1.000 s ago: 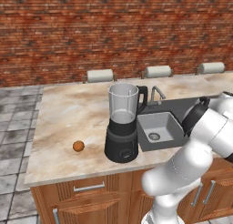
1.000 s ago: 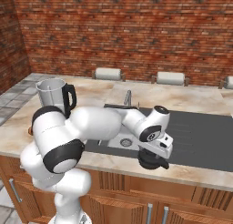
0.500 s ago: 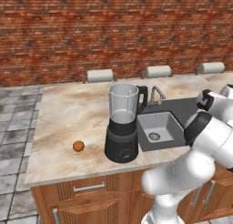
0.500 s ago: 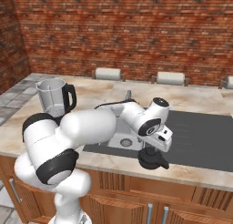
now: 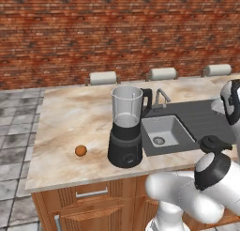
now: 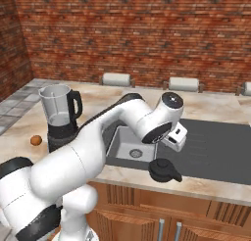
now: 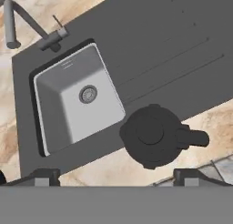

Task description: Open the blender lid, put the tangerine in the blender, close the lid, and start the blender.

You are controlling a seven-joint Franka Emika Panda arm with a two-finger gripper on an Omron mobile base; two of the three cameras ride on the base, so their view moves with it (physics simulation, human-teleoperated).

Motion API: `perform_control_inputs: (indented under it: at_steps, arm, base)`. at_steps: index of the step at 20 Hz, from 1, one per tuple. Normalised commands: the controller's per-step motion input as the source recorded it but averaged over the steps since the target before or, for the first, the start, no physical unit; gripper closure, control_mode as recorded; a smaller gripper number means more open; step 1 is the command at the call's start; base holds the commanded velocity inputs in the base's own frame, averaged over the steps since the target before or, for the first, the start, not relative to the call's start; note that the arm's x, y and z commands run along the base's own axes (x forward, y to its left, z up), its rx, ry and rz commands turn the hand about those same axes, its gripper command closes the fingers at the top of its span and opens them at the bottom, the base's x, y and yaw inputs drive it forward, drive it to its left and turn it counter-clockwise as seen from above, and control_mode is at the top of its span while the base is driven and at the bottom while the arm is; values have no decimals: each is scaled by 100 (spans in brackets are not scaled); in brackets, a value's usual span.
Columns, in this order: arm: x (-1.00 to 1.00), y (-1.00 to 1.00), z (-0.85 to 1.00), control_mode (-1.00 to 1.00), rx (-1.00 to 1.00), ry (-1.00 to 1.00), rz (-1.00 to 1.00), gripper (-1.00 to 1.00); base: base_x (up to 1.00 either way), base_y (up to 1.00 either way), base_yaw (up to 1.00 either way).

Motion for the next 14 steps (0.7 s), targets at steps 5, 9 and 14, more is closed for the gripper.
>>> perform_control_inputs:
  at_steps: [5, 9, 14]
  arm:
    - [-73, 62, 100, -100, -4, -28, -3, -100]
    - [-71, 80, 100, -100, -6, -25, -1, -100]
    - [-55, 96, 100, -100, -10, -14, 0, -100]
  base:
    - [0, 0, 0]
    - [0, 0, 0]
    - [0, 0, 0]
